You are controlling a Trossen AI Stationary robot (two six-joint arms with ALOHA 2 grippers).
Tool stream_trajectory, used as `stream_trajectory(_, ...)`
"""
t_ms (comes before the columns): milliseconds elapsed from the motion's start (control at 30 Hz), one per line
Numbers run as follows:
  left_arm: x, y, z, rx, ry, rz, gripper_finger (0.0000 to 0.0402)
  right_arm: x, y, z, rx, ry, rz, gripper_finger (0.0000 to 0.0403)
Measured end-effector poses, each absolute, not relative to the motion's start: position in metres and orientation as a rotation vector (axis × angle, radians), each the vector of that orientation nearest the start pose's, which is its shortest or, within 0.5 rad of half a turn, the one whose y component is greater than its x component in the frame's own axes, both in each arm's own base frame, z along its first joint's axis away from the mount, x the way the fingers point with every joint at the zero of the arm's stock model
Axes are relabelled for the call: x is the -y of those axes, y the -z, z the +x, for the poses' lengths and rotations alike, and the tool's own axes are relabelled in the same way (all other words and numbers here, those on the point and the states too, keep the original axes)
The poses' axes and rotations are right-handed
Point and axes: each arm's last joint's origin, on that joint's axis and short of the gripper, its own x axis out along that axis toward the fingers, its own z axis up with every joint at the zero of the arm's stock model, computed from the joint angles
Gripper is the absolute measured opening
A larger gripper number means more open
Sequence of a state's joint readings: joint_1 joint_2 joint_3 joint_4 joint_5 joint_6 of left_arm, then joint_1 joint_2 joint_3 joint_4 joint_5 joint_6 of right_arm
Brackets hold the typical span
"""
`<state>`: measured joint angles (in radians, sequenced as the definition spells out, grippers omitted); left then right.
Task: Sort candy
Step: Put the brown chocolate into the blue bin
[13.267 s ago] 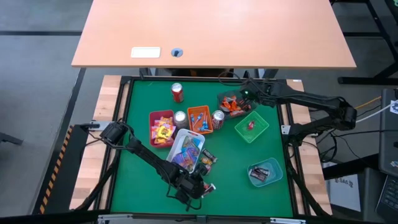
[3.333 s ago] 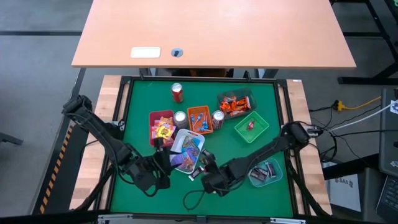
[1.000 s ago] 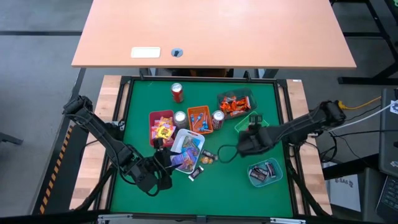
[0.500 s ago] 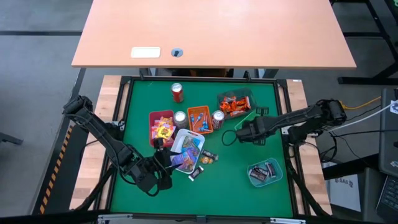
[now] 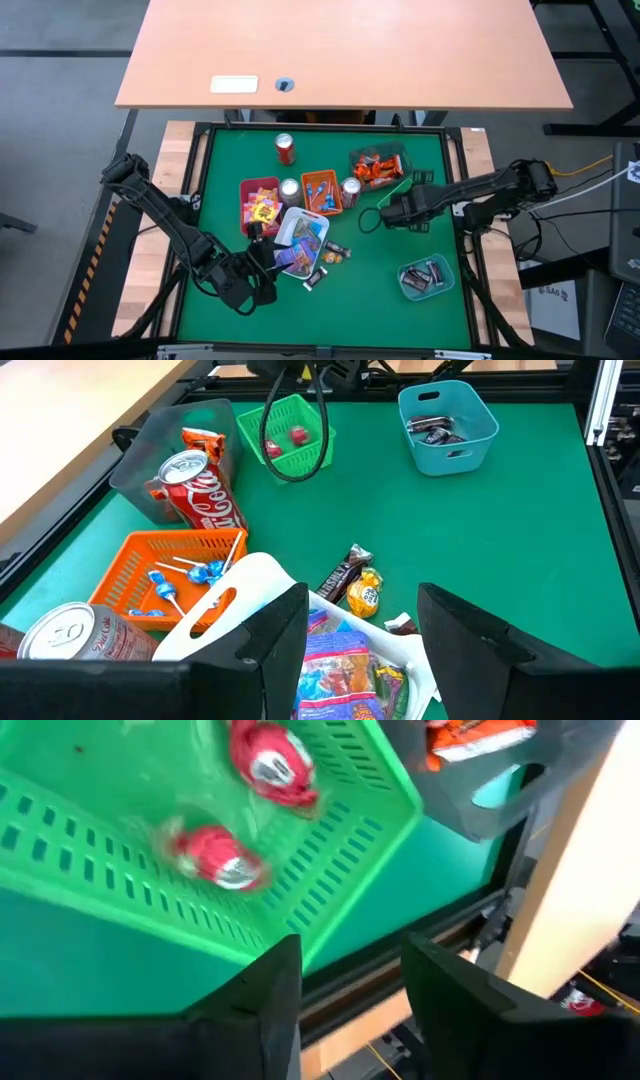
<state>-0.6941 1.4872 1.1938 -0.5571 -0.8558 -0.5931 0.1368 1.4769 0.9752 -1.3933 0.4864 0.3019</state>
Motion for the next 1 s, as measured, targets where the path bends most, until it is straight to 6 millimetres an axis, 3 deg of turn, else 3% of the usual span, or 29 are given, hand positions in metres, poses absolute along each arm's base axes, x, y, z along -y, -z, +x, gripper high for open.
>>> stream_trajectory(167,0.180,-0.288,0.250,-0.529,-0.318,0.021,0.0178,-0.016,-0.240,0.217,-1.697,0.526,-0.329,0.0179)
stream_trajectory(300,0.180,-0.288,0.250,-0.529,-0.318,0.021,0.0178,-0.022,-0.261,0.233,-1.582,0.475,-0.149,0.0179)
stream_trajectory(567,0.180,-0.288,0.250,-0.528,-0.318,0.020,0.0178,-0.042,-0.271,0.280,-1.195,0.095,0.233,0.0179)
stream_trajectory(767,0.180,-0.288,0.250,-0.528,-0.318,0.020,0.0178,-0.077,-0.268,0.302,-0.854,-0.168,0.191,0.0179)
stream_trajectory(1000,0.180,-0.288,0.250,-0.528,-0.318,0.020,0.0178,-0.106,-0.256,0.298,-0.706,-0.135,0.050,0.0179)
